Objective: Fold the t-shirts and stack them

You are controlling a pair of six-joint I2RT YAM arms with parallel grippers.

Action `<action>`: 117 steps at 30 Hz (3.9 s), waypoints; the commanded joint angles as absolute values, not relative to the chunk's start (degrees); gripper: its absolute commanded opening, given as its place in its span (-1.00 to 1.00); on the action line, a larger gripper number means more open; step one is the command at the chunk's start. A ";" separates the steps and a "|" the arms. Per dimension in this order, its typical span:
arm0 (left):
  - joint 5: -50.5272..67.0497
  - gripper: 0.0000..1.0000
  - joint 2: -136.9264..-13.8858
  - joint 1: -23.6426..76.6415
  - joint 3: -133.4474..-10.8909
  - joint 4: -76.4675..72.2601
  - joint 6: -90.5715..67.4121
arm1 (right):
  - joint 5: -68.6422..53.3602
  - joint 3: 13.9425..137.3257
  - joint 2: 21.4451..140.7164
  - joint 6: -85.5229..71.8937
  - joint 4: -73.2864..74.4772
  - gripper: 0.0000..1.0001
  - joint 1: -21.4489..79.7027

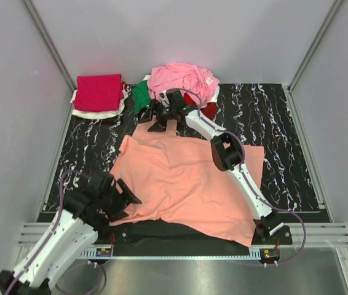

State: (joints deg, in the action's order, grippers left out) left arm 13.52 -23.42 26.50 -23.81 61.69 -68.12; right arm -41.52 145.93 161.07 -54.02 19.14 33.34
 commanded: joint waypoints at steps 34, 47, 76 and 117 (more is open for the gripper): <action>1.40 0.47 -119.08 19.60 -86.30 29.44 -37.70 | 0.44 80.76 116.41 -26.37 46.32 0.88 15.65; 7.82 0.37 -128.93 6.60 -96.84 29.97 -38.76 | -1.39 130.74 148.61 -21.53 60.55 0.82 10.73; 7.11 0.57 -84.21 13.70 -62.80 34.73 -33.04 | -5.96 77.40 101.00 -25.75 47.75 0.91 10.20; 0.17 0.56 -72.92 20.02 -54.25 46.49 -36.90 | -6.51 81.76 102.06 -23.46 51.24 0.90 8.53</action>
State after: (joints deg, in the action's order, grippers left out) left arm 2.72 -80.93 16.49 -59.75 42.17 -32.88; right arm -5.72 83.83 110.43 -22.81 53.17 8.84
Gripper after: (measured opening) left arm 0.780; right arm 0.949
